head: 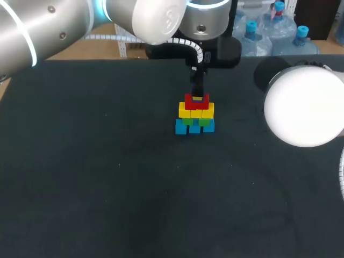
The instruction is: Place the blue cubes, place green cubes on the blue cubes, place the yellow cubes on the green cubes, then place the red cubes on the yellow cubes, and place purple cube on the red cubes.
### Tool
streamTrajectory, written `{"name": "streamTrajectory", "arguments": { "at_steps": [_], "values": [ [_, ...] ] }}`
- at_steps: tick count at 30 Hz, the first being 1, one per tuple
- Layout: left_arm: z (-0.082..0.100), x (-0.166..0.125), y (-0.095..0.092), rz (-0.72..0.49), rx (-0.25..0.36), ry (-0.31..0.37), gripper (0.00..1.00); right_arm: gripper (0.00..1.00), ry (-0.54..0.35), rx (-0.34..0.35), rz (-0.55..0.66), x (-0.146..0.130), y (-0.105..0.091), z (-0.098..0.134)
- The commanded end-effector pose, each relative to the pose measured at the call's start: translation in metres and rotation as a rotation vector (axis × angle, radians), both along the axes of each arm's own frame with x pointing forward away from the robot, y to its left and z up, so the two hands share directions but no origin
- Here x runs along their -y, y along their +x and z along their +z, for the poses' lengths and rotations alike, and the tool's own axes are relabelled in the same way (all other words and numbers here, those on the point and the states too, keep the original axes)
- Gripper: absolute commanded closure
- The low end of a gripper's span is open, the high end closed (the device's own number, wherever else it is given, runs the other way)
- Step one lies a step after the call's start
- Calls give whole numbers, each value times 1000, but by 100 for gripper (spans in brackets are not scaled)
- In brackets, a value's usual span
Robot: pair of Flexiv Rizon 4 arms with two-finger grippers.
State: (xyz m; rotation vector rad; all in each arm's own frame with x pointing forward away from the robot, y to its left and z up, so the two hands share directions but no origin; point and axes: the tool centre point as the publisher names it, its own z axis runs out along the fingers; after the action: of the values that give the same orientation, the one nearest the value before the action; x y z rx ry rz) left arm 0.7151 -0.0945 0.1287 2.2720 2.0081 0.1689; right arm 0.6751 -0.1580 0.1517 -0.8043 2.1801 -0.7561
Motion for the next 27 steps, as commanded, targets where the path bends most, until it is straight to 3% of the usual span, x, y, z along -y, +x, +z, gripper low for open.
{"name": "streamTrajectory", "arguments": {
  "at_steps": [1,17,27],
  "values": [
    [0,1,1,0,-2,3,0,0,1,3,2,1,0,-1],
    [0,1,1,0,-2,3,0,0,1,3,2,1,0,-1],
    [40,-17,-8,22,17,-59,0,0,1,3,2,1,0,-1]
  ]
}}
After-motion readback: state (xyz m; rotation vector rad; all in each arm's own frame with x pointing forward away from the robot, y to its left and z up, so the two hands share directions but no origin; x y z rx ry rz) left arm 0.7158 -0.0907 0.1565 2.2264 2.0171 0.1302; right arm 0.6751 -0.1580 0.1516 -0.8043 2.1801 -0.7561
